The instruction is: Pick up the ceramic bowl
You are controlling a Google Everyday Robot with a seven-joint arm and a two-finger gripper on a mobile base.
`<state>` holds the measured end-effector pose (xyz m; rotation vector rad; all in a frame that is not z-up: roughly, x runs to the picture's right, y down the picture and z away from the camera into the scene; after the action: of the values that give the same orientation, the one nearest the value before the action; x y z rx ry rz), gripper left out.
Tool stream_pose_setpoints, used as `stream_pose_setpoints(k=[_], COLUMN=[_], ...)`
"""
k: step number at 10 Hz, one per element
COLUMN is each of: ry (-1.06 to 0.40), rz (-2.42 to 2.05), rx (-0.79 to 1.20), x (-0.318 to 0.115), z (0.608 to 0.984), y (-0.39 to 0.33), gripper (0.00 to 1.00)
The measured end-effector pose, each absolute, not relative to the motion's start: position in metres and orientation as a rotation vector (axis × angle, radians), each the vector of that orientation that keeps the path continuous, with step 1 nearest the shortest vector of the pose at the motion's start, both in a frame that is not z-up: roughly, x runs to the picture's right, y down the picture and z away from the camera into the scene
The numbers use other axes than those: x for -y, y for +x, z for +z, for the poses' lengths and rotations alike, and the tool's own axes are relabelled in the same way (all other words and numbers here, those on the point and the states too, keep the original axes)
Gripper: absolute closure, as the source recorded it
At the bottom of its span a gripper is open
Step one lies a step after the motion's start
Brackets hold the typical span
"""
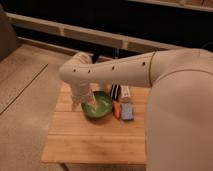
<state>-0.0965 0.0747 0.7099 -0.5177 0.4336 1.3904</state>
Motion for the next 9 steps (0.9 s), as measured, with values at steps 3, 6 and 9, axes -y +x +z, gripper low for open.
stream_pose_setpoints(k=[3, 6, 9], ry=[-0.389, -0.345, -0.354], rz=[1.312, 1.296, 1.288], rx=[-0.248, -0.197, -0.231], x=[-0.003, 0.021, 0.007], z=[0.719, 0.72, 0.727], y=[-0.062, -0.042, -0.031], gripper=[0.35, 0.35, 0.35])
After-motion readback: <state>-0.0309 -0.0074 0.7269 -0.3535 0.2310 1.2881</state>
